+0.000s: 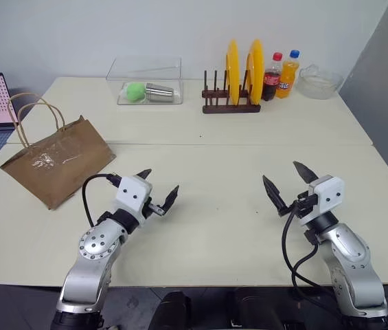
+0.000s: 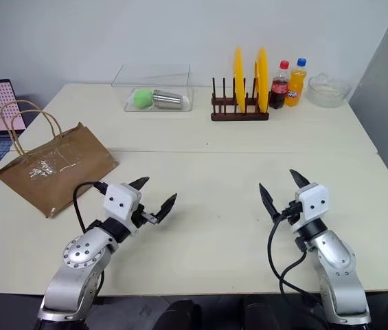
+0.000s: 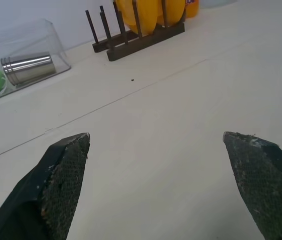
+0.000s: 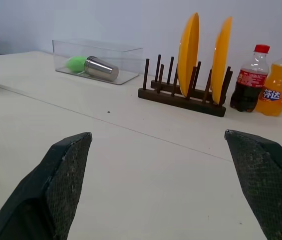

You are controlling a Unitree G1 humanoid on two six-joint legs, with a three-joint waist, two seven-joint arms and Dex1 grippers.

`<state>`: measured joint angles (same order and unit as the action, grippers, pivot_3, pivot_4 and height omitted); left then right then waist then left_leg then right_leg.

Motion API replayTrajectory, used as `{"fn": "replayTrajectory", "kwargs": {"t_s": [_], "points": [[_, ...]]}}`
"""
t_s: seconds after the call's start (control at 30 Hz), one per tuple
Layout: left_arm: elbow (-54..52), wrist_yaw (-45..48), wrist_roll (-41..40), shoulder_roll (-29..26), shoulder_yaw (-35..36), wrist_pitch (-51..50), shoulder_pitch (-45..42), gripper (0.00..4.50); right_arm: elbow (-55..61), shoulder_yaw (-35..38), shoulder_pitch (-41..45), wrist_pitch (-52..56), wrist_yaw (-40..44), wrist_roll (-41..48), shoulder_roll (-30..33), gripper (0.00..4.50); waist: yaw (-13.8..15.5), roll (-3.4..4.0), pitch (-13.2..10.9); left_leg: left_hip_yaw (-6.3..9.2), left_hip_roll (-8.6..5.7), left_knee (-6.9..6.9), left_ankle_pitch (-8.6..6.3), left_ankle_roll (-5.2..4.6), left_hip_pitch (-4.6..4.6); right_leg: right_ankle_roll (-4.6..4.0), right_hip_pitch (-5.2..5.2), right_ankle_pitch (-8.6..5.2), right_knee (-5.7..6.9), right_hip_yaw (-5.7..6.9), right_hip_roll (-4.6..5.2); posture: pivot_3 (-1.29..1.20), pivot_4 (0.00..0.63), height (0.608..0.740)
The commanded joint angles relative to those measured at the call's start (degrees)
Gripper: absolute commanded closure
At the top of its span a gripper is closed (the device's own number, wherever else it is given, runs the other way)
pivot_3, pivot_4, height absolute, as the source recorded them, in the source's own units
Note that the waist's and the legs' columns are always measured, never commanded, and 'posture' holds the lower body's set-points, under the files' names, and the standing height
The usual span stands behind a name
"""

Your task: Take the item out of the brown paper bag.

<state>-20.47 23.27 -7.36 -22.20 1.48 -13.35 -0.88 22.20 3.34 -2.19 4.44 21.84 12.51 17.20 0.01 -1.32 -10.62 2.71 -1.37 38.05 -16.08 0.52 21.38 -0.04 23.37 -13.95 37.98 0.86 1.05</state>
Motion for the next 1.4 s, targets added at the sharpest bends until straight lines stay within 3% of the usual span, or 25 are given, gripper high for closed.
{"fn": "replayTrajectory", "kwargs": {"t_s": [0.03, 0.4, 0.63, 0.73, 0.97, 1.13, 1.4], "points": [[-2.3, -0.7, 0.4, 0.3, 0.3, 1.0, -1.3, 0.01, 0.8, 0.8, 0.4, 0.1, 0.5, 0.7, 0.6, 0.0, 0.0, 0.0, 0.0, 0.0, 0.0, 0.0, 0.0, 0.0, 0.0, 0.0, 0.0, 0.0, 0.0, 0.0, 0.0, 0.0, 0.15, 0.74], [-2.8, -4.5, -0.6, 2.0, 5.5, 1.8, -3.0, 0.01, 1.1, 1.6, 3.9, 3.9, 3.0, 4.1, 2.0, 0.0, -0.1, 0.0, 0.0, 0.0, 0.0, 0.0, 0.0, 0.0, 0.0, 0.0, 0.0, 0.0, 0.0, 0.0, 0.0, 0.0, 0.15, 0.74], [-7.3, -7.6, -8.1, 0.9, 19.1, -5.1, -0.5, 0.01, 3.8, -3.8, 18.0, 15.9, 16.4, 15.3, 9.5, 0.0, -0.3, 0.01, 0.0, 0.04, 0.02, -0.01, 0.0, 0.0, -0.01, 0.0, 0.0, 0.0, 0.0, 0.05, -0.02, 0.0, 0.15, 0.74], [-5.5, -6.0, -15.6, -3.1, 28.5, -10.4, -1.2, 0.01, 3.1, -6.3, 24.1, 19.1, 22.4, 18.2, 12.1, 0.0, -0.2, -0.01, 0.0, 0.12, 0.04, -0.02, 0.0, 0.0, 0.01, -0.01, 0.01, 0.0, -0.01, 0.13, -0.04, 0.0, 0.15, 0.74], [9.6, 2.4, -24.2, -21.1, 42.6, -17.4, -5.5, 0.01, 0.8, -10.1, 32.6, 21.8, 29.2, 19.8, 12.4, 0.0, -0.2, -0.05, 0.0, 0.15, 0.02, 0.0, 0.0, 0.0, 0.02, -0.01, 0.0, 0.0, -0.04, 0.17, -0.02, 0.0, 0.15, 0.74], [23.9, 8.4, -24.7, -29.2, 41.5, -17.4, -11.9, 0.01, 0.3, -11.7, 34.4, 21.9, 29.5, 18.6, 10.9, 0.0, 0.0, -0.06, 0.0, 0.17, -0.02, -0.01, 0.0, 0.0, 0.07, -0.02, 0.01, 0.0, -0.13, 0.2, 0.03, 0.0, 0.15, 0.74], [58.5, 20.2, -15.1, -36.8, 25.6, -7.0, -35.3, 0.01, 2.5, -12.5, 34.7, 22.8, 28.4, 17.8, 10.3, 0.0, 0.0, -0.17, 0.0, 0.19, -0.03, 0.0, 0.01, 0.01, 0.23, -0.05, 0.22, 0.03, -0.01, 0.25, 0.03, 0.0, 0.15, 0.74]]}}
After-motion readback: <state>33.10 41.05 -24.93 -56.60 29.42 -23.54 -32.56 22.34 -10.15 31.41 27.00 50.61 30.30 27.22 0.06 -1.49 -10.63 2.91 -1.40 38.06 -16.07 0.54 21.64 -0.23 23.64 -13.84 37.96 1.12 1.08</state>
